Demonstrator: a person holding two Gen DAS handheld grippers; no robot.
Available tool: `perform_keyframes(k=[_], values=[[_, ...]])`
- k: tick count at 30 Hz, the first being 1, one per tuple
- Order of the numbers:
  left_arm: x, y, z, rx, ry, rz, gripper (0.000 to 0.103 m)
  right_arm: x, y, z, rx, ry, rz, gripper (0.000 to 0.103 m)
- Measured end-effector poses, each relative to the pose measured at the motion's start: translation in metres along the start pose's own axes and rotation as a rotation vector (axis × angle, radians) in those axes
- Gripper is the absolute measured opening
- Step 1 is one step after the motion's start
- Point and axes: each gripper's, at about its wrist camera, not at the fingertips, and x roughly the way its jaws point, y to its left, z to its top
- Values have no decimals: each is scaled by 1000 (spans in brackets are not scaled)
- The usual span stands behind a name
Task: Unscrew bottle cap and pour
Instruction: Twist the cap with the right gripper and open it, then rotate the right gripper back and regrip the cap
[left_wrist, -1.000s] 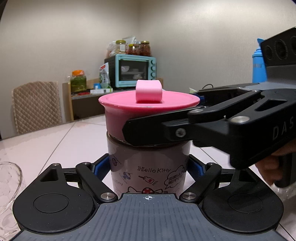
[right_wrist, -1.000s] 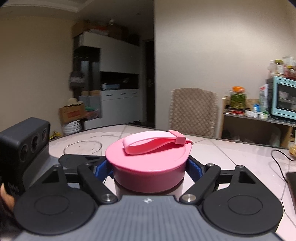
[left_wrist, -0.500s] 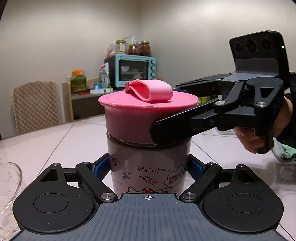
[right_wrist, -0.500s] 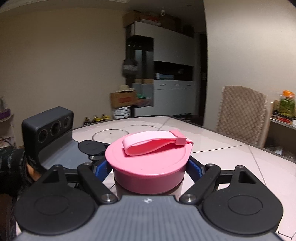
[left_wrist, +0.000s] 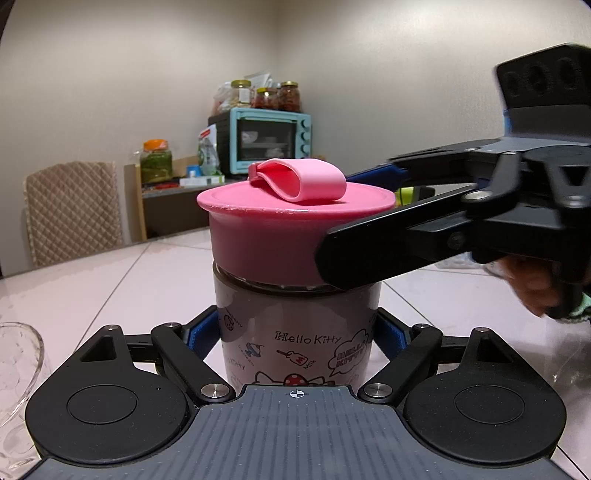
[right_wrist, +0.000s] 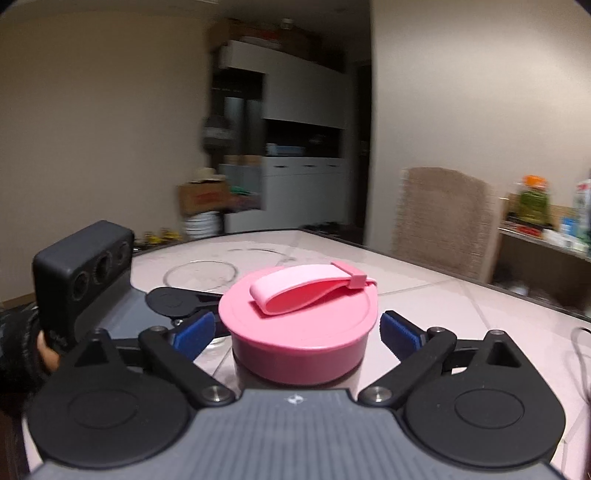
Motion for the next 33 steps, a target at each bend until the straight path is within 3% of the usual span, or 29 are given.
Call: perform_keyframes(k=[4,12,33], values=[[0,0,0,0,0,0,89,-5,16,-6,73,-20,-117,98],[0,0,0,0,0,0,89,0,33,-18,101,-60,-234,98],[-1,1,0,-1,0,-1,89,26,35,-27,155,-92,-346,93]])
